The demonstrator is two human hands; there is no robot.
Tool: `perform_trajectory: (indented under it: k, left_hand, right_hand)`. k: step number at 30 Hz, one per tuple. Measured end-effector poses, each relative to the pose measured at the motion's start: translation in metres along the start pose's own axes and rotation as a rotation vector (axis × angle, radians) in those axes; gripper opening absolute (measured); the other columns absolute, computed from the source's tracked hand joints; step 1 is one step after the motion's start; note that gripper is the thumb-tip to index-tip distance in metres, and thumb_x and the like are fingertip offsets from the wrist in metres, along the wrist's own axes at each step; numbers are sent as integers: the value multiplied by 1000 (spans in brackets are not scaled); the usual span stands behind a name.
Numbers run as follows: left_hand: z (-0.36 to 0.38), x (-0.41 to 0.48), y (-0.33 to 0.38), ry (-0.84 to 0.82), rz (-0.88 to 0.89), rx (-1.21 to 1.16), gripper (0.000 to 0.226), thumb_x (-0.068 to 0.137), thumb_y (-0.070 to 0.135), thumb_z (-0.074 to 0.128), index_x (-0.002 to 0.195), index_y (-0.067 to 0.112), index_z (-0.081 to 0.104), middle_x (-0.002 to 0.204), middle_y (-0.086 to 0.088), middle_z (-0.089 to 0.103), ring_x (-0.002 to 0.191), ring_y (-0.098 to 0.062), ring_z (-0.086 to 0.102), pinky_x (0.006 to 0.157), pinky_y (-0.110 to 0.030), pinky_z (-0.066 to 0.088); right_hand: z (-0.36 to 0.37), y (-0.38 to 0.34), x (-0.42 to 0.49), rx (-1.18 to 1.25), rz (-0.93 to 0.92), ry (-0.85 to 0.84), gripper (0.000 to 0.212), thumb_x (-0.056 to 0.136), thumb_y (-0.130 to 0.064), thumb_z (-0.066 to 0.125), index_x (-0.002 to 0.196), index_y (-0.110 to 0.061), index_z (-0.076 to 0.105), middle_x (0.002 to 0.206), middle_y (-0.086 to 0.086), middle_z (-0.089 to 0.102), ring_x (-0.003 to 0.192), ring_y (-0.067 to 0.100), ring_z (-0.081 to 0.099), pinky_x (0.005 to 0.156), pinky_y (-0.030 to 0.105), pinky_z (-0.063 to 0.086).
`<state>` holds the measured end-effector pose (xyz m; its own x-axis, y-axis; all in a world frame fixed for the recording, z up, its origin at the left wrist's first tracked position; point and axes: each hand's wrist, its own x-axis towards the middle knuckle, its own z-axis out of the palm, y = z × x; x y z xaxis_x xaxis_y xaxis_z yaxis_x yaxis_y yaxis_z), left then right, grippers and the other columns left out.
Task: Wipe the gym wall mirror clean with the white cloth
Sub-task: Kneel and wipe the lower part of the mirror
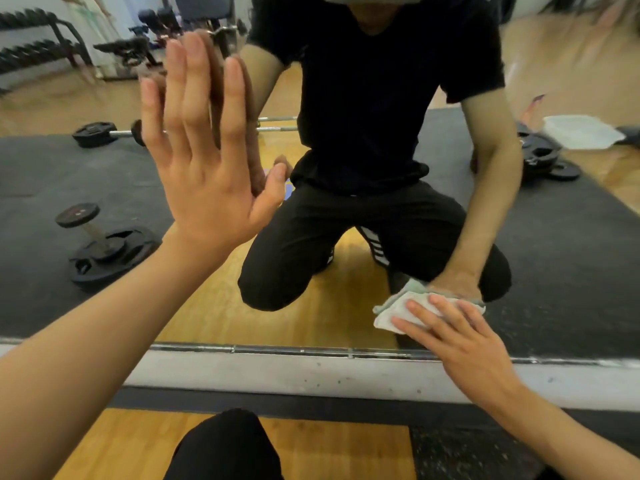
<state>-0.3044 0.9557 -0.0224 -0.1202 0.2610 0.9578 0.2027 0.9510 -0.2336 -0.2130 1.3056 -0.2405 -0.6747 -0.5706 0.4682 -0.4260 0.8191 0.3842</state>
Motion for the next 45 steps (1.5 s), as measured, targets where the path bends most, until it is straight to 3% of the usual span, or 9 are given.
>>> perform_trajectory:
  k: [3, 5, 9, 14, 23, 29, 38, 41, 45]
  left_hand:
    - [1, 1, 1, -3, 4, 1, 81, 94, 47, 48, 158, -1, 32, 155, -40, 37, 149, -48, 28, 126, -62, 20]
    - [1, 0, 0, -9, 12, 4, 81, 95, 48, 48, 158, -1, 32, 157, -39, 35, 150, -49, 30, 128, -58, 16]
    - [1, 1, -2, -9, 22, -16, 82, 97, 48, 50, 159, -1, 32, 158, -37, 33, 151, -48, 26, 128, -59, 15]
    - [1, 1, 1, 9, 21, -32, 81, 96, 47, 52, 159, 1, 33, 159, -36, 35, 152, -46, 27, 128, -59, 17]
    - [1, 0, -2, -2, 39, -25, 82, 98, 50, 50, 162, 3, 28, 166, -25, 20, 158, -38, 19, 131, -53, 9]
    - [-1, 0, -1, 4, 46, -57, 79, 100, 48, 49, 162, 4, 28, 168, -21, 15, 158, -37, 19, 132, -52, 10]
    - [1, -1, -3, -4, 63, -50, 81, 101, 52, 47, 165, 7, 25, 177, -13, 0, 164, -31, 10, 131, -53, 13]
    - [0, -1, -4, -1, 58, -45, 81, 100, 51, 49, 165, 7, 26, 177, -13, 0, 164, -30, 9, 132, -53, 12]
    - [0, -1, -3, -3, 48, -72, 80, 101, 49, 48, 165, 7, 24, 175, -17, 8, 164, -30, 9, 131, -54, 11]
  right_hand:
    - [-41, 3, 59, -14, 77, 233, 66, 107, -17, 43, 167, -31, 21, 176, 7, 7, 162, 32, -1, 131, 51, 3]
    - [-71, 3, 103, 35, 180, 364, 55, 113, -23, 41, 165, -29, 27, 175, 11, 10, 162, 35, -1, 130, 55, 5]
    - [-68, -18, 112, 98, 348, 449, 65, 109, -25, 51, 166, -26, 20, 176, 12, 1, 161, 39, -5, 130, 57, 1]
    - [-20, -52, 66, 114, 455, 265, 109, 81, -7, 87, 163, -27, 19, 176, 10, -7, 161, 41, -6, 130, 58, -2]
    - [-126, -12, 183, 168, 444, 512, 59, 113, -33, 30, 168, -27, 11, 175, 15, -7, 160, 39, -14, 129, 55, -6]
    - [-85, -25, 126, 116, 474, 302, 57, 112, -46, 26, 165, -28, 17, 175, 10, -11, 161, 38, -13, 130, 54, -4]
    - [-186, -9, 251, 125, 515, 599, 65, 113, -44, 38, 169, -24, 11, 173, 16, -9, 159, 40, -15, 129, 57, -6]
    - [-136, -23, 199, 146, 502, 488, 68, 111, -46, 36, 169, -29, 6, 175, 13, -10, 161, 41, -10, 130, 57, 2]
    - [-76, -38, 129, 115, 499, 293, 58, 111, -49, 26, 164, -25, 23, 175, 10, -12, 157, 45, 1, 120, 65, 18]
